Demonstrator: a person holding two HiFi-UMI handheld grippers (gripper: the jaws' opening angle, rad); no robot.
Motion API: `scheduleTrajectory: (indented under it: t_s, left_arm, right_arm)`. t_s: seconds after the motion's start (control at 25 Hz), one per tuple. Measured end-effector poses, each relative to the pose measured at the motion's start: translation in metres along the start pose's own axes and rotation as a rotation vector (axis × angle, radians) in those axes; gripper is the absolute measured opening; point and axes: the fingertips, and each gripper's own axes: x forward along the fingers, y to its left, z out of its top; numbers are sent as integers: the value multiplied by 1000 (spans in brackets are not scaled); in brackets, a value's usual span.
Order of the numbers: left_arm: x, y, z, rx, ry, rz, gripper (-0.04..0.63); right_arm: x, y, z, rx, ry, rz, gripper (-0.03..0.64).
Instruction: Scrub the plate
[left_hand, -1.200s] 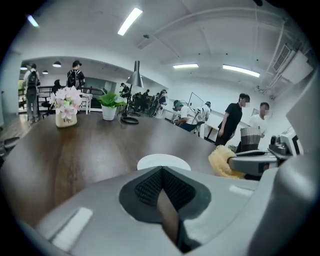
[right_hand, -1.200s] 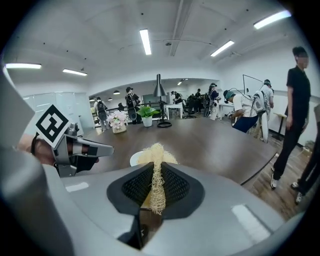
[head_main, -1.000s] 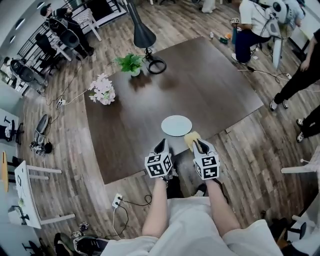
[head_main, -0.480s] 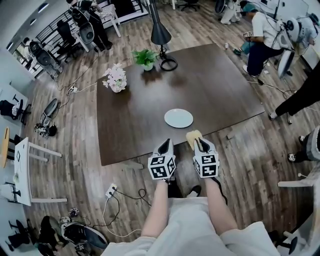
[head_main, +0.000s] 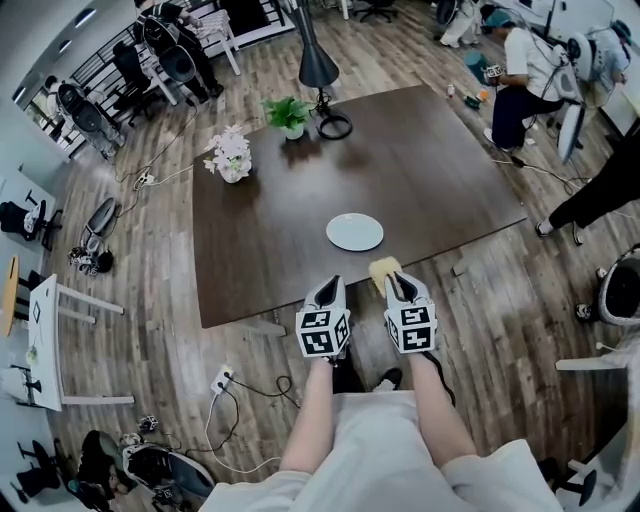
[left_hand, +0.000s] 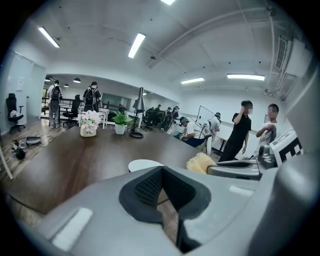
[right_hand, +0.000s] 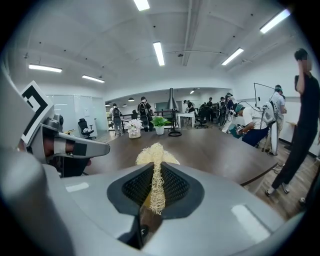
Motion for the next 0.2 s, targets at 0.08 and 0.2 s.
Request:
scheduleTrajectory:
  t_s: [0.08,0.2]
  left_arm:
    - [-1,2,-1,4,3,2,0]
    - [-1,3,-5,11,10,2,0]
  right_arm:
    - [0,1,0,-5,0,2,58]
    - [-1,1,-2,-7,0,3,58]
